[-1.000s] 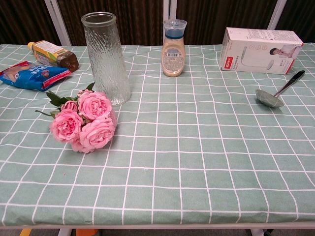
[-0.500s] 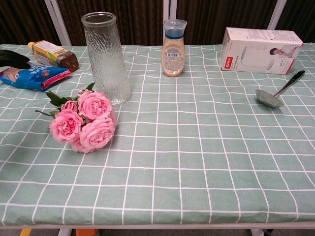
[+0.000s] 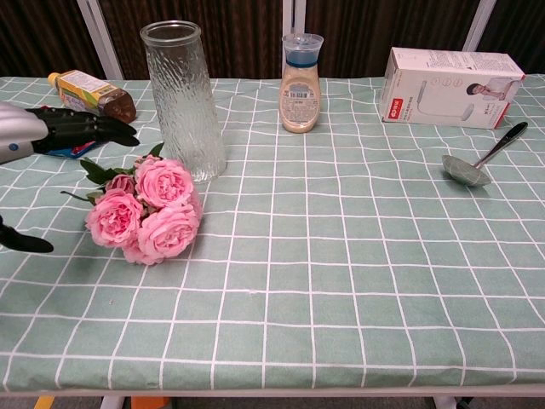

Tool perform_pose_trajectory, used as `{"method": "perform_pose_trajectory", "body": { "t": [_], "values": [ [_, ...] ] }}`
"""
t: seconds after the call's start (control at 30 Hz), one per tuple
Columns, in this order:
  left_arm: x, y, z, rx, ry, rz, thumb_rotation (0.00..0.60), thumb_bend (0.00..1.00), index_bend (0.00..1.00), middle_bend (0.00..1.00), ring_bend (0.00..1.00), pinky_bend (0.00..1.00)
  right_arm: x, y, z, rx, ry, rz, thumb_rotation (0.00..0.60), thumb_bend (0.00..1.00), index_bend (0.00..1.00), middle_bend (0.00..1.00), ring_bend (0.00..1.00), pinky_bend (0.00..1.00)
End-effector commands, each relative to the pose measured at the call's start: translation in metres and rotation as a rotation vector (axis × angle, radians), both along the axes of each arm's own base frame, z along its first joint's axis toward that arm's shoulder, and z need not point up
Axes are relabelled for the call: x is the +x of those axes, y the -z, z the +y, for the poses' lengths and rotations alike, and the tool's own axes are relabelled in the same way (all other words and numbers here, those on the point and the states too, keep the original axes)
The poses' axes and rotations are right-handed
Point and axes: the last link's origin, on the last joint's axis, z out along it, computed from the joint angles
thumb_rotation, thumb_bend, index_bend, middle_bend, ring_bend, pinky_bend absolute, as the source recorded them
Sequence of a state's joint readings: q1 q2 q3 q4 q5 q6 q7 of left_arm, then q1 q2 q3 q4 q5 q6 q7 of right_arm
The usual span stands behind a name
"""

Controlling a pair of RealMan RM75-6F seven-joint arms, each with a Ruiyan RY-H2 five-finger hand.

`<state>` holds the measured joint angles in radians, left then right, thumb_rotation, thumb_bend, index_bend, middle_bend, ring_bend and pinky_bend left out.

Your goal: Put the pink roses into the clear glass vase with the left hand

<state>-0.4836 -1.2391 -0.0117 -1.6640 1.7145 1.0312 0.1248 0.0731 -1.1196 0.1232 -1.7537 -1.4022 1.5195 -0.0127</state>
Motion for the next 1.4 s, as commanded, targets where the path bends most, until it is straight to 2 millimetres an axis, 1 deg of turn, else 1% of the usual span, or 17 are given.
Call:
{"method": "perform_pose_trajectory", "body": {
  "t": [0.03,0.2,0.4,0.53,0.8,0.97,1.17,1.27,1.3,1.4],
  "values": [
    [0.007,0.005,0.013,-0.015,0.002,0.017,0.600,0.03,0.07,0.00,0.00,0.09,-0.001,0.001,0.000,0.006,0.007,-0.003,0.600,0.11,0.00,0.00,0.00,0.00],
    [0.015,0.015,0.022,-0.060,-0.009,0.039,0.600,0.03,0.07,0.00,0.00,0.09,-0.005,0.002,-0.001,0.016,0.020,-0.005,0.600,0.11,0.00,0.00,0.00,0.00],
    [0.024,0.030,0.025,-0.104,-0.001,0.055,0.600,0.03,0.07,0.00,0.00,0.09,-0.007,0.005,-0.003,0.034,0.025,-0.008,0.600,0.11,0.00,0.00,0.00,0.00],
    [0.023,0.036,0.028,-0.116,-0.010,0.065,0.600,0.03,0.07,0.00,0.00,0.10,-0.005,0.008,-0.003,0.044,0.017,-0.006,0.600,0.11,0.00,0.00,0.00,0.00],
    [0.018,0.041,0.041,-0.107,-0.047,0.056,0.600,0.03,0.07,0.00,0.00,0.10,-0.004,0.013,-0.003,0.064,0.013,-0.008,0.600,0.11,0.00,0.00,0.00,0.00],
    [0.020,0.047,0.042,-0.137,-0.057,0.046,0.600,0.03,0.07,0.00,0.00,0.11,-0.004,0.017,-0.005,0.077,0.017,-0.010,0.600,0.12,0.00,0.00,0.00,0.00],
    [0.022,0.054,0.044,-0.169,-0.054,0.044,0.600,0.04,0.08,0.00,0.00,0.15,-0.005,0.020,-0.007,0.091,0.021,-0.010,0.600,0.12,0.00,0.00,0.00,0.00],
    [0.024,0.056,0.045,-0.175,-0.055,0.037,0.600,0.06,0.10,0.02,0.01,0.18,-0.005,0.020,-0.008,0.095,0.022,-0.013,0.600,0.12,0.00,0.00,0.00,0.00],
    [0.024,0.056,0.046,-0.175,-0.055,0.033,0.600,0.07,0.12,0.04,0.02,0.21,-0.005,0.021,-0.008,0.097,0.022,-0.014,0.600,0.12,0.00,0.00,0.00,0.00],
    [0.025,0.058,0.048,-0.158,-0.050,0.018,0.600,0.09,0.20,0.14,0.11,0.30,-0.006,0.023,-0.008,0.105,0.026,-0.016,0.600,0.12,0.00,0.00,0.00,0.00]
  ]
}}
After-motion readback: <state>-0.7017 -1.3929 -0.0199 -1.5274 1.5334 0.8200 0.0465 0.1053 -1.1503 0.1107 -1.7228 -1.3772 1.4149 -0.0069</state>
